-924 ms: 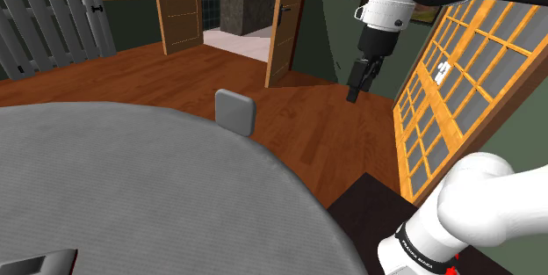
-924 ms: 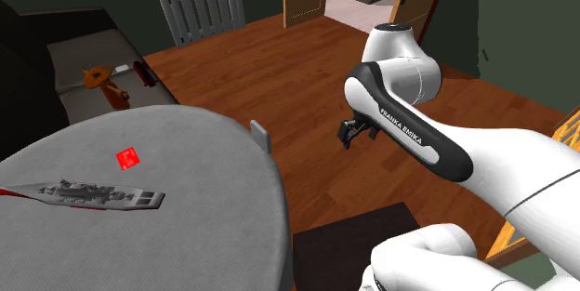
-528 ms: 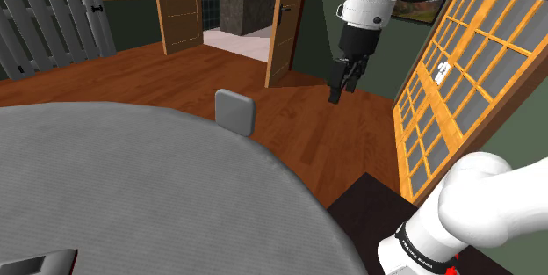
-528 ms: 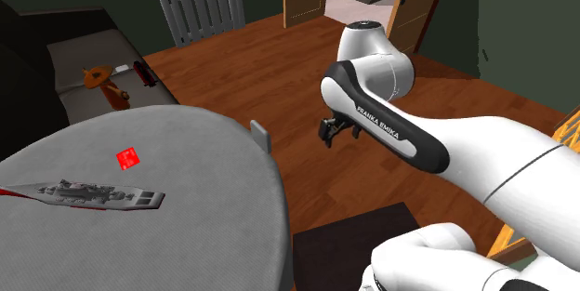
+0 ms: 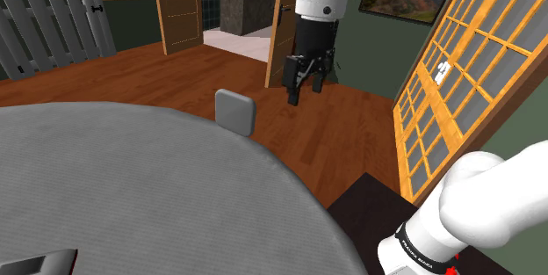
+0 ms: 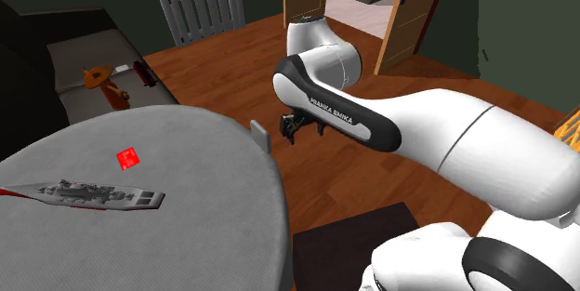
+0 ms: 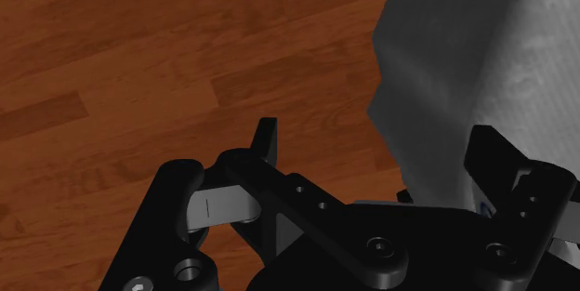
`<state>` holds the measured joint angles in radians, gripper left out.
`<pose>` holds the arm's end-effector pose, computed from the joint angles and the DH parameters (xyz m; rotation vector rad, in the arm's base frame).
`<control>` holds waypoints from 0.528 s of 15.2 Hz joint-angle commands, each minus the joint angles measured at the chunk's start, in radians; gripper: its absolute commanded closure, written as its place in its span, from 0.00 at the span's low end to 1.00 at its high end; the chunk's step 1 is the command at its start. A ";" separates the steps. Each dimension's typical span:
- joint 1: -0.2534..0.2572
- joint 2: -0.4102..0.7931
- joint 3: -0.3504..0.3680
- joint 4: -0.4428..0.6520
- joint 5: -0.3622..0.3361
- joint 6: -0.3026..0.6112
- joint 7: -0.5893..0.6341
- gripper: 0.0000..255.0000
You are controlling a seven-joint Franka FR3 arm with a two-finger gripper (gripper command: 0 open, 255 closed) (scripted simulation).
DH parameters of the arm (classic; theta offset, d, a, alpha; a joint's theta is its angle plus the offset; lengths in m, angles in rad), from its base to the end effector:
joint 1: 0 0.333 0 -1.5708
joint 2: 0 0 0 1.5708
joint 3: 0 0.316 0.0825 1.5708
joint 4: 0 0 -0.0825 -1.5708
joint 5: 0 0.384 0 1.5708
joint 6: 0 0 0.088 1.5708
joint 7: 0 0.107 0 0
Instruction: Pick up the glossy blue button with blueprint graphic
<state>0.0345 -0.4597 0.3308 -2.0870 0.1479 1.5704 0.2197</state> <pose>0.3695 0.1841 0.5890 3.1172 0.1590 -0.1184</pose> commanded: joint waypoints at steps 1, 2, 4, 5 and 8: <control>0.003 0.064 0.041 0.061 -0.001 -0.003 0.058 0.00; 0.004 0.098 0.062 0.094 -0.004 -0.004 0.087 0.00; 0.008 0.170 0.104 0.165 -0.017 -0.009 0.147 0.00; 0.011 0.208 0.124 0.202 -0.025 -0.013 0.178 0.00; 0.024 0.321 0.177 0.313 -0.061 -0.028 0.266 0.00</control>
<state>0.0554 -0.1744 0.4928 -1.8109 0.0991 1.5497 0.4586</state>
